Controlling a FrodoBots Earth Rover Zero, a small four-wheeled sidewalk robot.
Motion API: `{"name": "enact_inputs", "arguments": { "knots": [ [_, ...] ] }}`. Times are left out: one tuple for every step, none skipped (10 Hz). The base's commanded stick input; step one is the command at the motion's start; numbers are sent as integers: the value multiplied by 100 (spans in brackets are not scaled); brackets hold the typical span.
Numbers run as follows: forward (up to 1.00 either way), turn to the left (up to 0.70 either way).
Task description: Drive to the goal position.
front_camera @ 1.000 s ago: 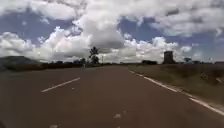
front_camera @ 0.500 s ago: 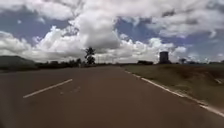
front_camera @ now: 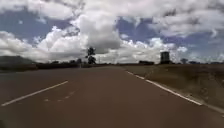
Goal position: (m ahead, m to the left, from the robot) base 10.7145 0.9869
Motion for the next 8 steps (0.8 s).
{"name": "enact_inputs", "arguments": {
  "knots": [
    [100, 15],
    [100, 27],
    [100, 29],
    [100, 12],
    [100, 0],
    [100, 0],
    [100, 0],
    [100, 0]
  ]
}}
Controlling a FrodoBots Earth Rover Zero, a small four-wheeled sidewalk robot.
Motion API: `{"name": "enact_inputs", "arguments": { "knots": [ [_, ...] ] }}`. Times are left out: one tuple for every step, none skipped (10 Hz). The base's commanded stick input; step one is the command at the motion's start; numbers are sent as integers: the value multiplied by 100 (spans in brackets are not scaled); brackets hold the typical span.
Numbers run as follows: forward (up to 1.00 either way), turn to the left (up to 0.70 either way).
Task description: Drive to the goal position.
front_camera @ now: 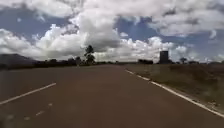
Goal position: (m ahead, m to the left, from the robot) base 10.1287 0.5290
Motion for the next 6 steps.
{"name": "enact_inputs", "arguments": {
  "knots": [
    [100, 0],
    [100, 0],
    [100, 0],
    [100, 0],
    [100, 0],
    [100, 0]
  ]
}}
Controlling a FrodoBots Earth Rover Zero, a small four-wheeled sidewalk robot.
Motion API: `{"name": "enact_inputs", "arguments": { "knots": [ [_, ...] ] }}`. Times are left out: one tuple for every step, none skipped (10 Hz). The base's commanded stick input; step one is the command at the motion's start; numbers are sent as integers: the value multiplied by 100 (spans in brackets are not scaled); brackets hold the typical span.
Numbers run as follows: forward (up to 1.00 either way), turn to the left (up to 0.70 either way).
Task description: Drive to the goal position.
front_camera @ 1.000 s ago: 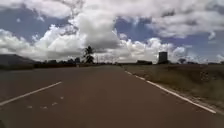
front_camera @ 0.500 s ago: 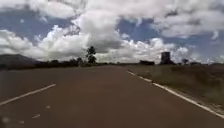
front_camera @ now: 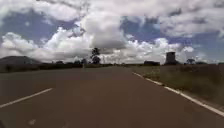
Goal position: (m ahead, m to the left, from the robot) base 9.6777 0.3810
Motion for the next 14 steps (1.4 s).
{"name": "enact_inputs", "arguments": {
  "knots": [
    [100, 0],
    [100, 0],
    [100, -1],
    [100, -7],
    [100, -34],
    [100, -24],
    [100, 0],
    [100, 0],
    [100, 0],
    [100, 0],
    [100, 0],
    [100, 0],
    [100, 0],
    [100, 0]
  ]
}}
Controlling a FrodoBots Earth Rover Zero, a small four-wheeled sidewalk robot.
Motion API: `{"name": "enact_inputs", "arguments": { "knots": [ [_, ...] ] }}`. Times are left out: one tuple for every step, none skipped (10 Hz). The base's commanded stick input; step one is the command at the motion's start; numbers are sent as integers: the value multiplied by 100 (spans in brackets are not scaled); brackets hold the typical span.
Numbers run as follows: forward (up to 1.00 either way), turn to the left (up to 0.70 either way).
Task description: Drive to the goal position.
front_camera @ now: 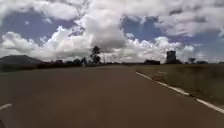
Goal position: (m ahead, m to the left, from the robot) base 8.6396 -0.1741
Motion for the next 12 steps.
{"name": "enact_inputs", "arguments": {
  "knots": [
    [100, -2],
    [100, -4],
    [100, -27],
    [100, -18],
    [100, -9],
    [100, 0],
    [100, 0],
    [100, 0],
    [100, 0],
    [100, 0],
    [100, 0],
    [100, 0]
  ]
}}
